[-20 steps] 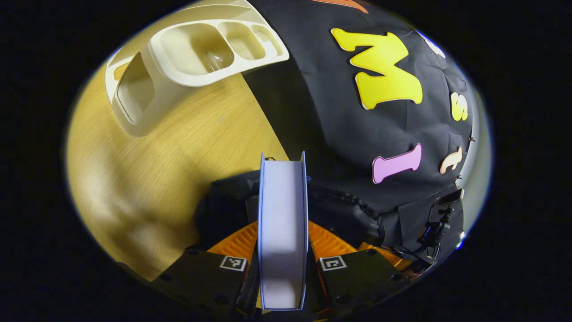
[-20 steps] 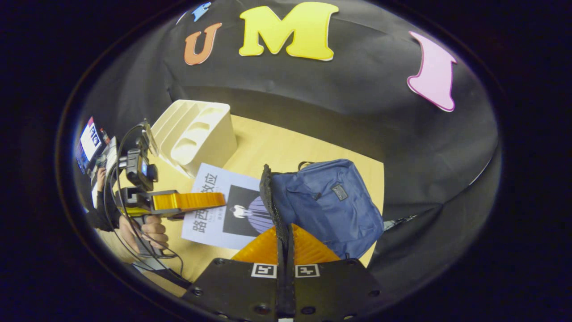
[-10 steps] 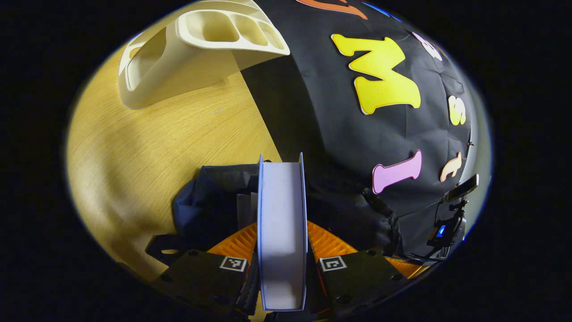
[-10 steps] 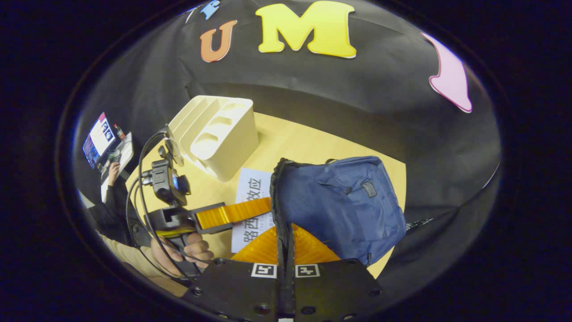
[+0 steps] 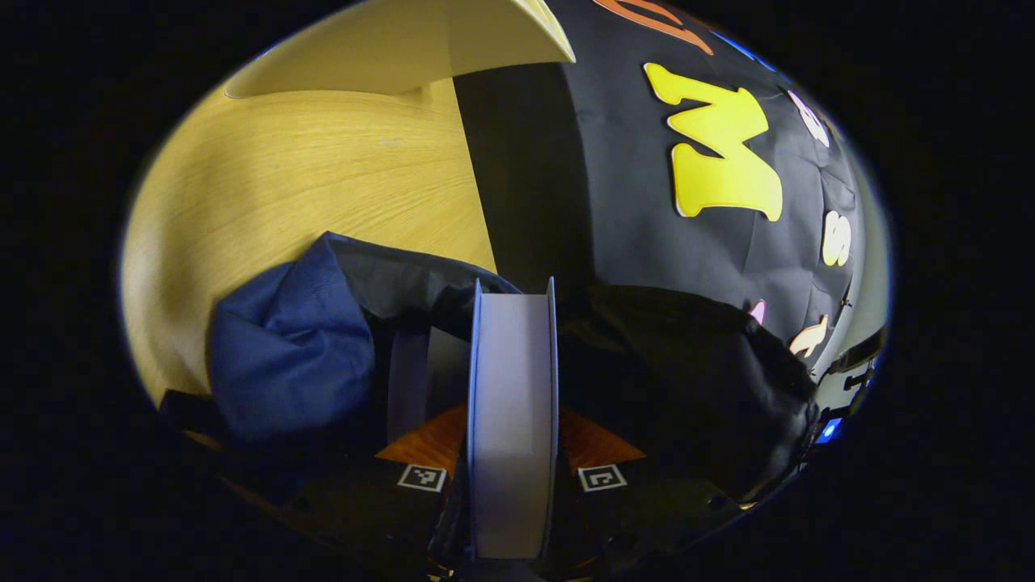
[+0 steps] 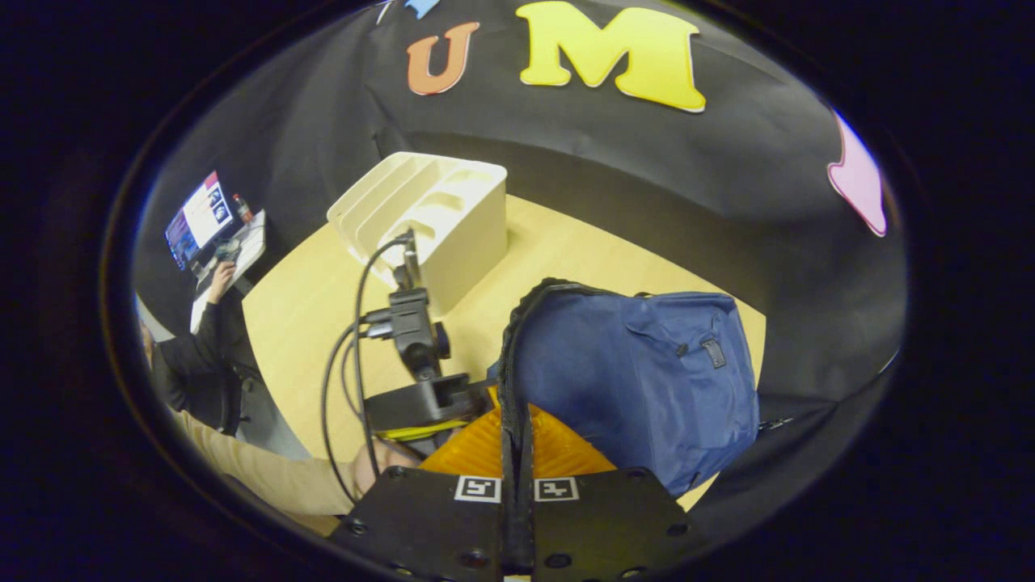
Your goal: Open the schoolbag, grab two books from the bookshelf and put them into the schoolbag.
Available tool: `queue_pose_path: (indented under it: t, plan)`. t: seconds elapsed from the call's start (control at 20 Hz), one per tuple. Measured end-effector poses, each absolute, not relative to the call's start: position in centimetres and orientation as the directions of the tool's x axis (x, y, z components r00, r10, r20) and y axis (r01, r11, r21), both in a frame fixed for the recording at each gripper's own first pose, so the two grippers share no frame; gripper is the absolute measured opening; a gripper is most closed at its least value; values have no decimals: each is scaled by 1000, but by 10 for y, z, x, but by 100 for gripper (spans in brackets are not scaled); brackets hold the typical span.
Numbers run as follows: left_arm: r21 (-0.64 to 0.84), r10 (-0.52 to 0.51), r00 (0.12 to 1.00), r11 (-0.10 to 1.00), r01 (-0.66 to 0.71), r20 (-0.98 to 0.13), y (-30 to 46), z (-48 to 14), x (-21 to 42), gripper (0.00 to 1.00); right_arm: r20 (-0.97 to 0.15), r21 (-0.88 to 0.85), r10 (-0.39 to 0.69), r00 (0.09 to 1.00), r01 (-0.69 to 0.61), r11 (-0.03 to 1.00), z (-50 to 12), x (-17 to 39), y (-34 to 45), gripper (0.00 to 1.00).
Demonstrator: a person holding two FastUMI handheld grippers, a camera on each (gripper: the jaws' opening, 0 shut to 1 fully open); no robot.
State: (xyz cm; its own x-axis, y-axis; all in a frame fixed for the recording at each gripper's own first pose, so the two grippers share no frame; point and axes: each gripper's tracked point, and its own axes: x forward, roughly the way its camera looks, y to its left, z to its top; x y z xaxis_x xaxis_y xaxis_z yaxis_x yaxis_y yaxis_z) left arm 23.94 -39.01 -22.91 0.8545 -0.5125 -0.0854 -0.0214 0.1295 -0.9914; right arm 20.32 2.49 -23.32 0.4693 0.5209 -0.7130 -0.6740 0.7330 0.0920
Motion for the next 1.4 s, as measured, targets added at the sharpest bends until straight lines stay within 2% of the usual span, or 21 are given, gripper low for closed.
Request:
queue_pose_path:
  t: [0.5, 0.55, 0.6, 0.9, 0.95, 1.0, 1.05, 1.4]
  plan:
    - [-1000, -532, 847, 3, -19, -18, -419, -240, 287, 45, -680, 194, 591, 434, -671, 716, -223, 212, 31, 0]
    - [-1000, -532, 847, 7, -16, -17, -422, -240, 289, 39, -683, 187, 588, 434, -673, 715, -224, 212, 31, 1]
    - [-1000, -540, 842, 14, -16, -21, -425, -240, 292, 46, -688, 173, 578, 439, -674, 718, -225, 215, 29, 1]
    - [-996, -573, 818, -22, -85, -57, -409, -243, 269, 55, -692, 185, 564, 451, -644, 742, -227, 221, 24, 0]
    - [-996, -574, 816, -16, -91, -65, -402, -245, 262, 45, -693, 186, 561, 453, -639, 746, -228, 223, 24, 1]
    - [-995, -577, 814, -6, -96, -74, -395, -246, 255, 72, -693, 185, 558, 456, -636, 749, -228, 224, 22, 0]
    - [-995, -576, 813, -1, -97, -79, -388, -246, 248, 60, -692, 186, 556, 461, -630, 754, -228, 225, 20, 1]
    - [-992, -598, 791, 102, -81, -126, -349, -238, 191, 60, -705, 169, 511, 492, -583, 795, -234, 234, 11, 1]
